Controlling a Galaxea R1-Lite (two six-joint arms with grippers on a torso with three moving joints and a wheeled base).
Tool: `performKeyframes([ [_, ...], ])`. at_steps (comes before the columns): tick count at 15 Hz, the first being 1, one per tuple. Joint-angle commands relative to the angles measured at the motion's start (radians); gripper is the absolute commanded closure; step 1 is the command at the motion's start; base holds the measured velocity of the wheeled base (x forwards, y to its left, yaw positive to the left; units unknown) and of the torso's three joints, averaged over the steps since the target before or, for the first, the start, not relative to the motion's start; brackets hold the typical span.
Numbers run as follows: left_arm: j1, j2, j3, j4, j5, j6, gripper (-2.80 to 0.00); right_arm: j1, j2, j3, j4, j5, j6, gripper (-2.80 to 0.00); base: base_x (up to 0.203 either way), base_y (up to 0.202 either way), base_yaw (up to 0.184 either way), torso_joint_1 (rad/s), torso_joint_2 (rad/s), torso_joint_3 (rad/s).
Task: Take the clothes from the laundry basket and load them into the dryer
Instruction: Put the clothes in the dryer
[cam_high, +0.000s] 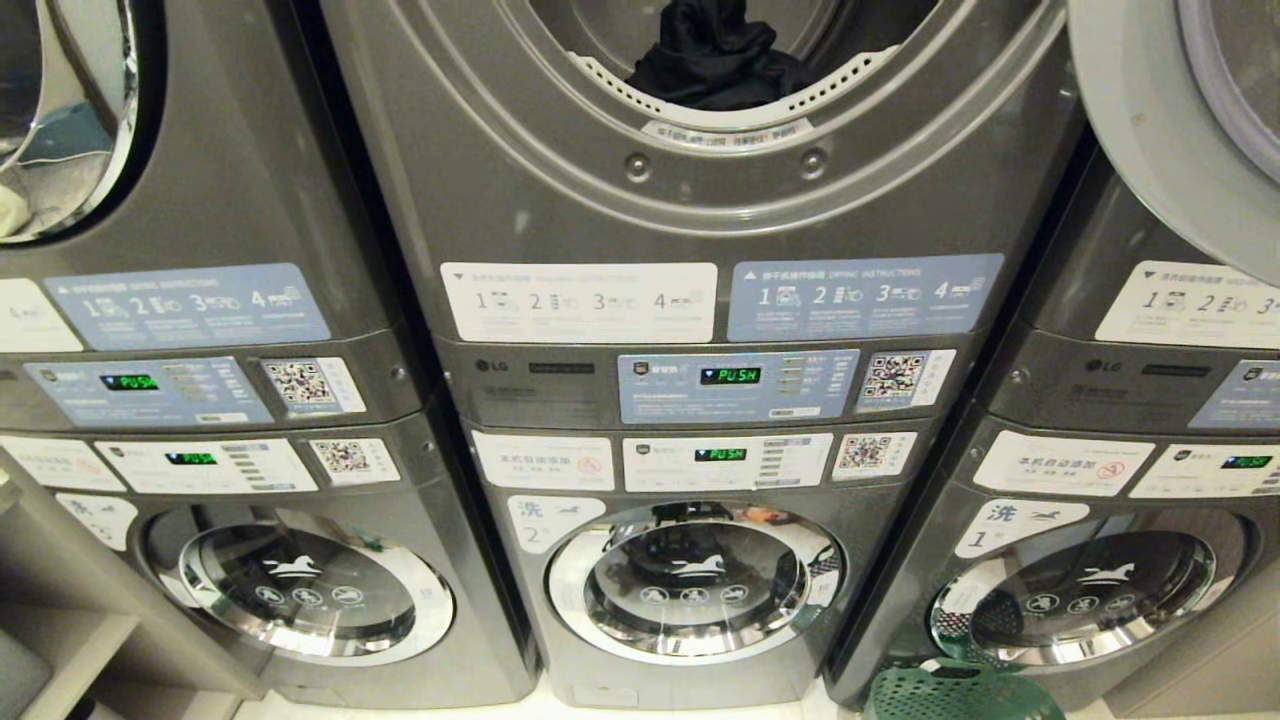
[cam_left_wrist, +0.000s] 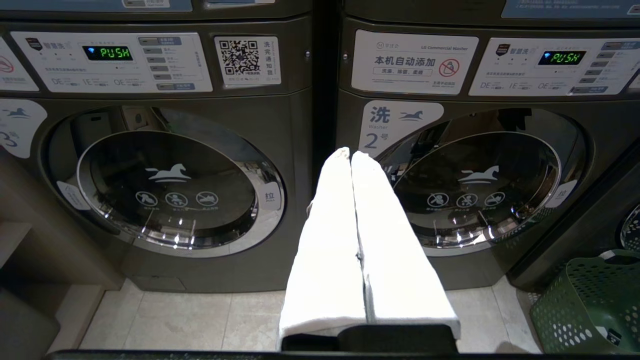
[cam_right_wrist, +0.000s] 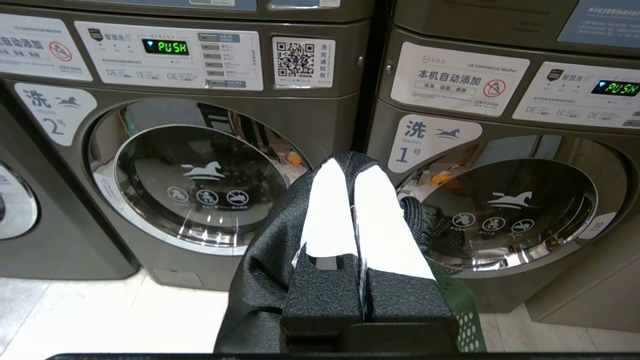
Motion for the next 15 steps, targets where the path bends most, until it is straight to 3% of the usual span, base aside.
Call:
performKeyframes([
  [1, 0.000, 0.000, 0.001, 0.000, 0.000, 0.000, 0.00, 0.000, 0.001, 0.000, 0.000, 0.000, -0.001, 0.00, 0.000, 0.000, 0.000, 0.056, -0.10, -0.046],
  [15, 0.000, 0.000, 0.001, 0.000, 0.000, 0.000, 0.00, 0.000, 0.001, 0.000, 0.000, -0.021, 0.018, 0.00, 0.000, 0.000, 0.000, 0.065, -0.13, -0.064],
])
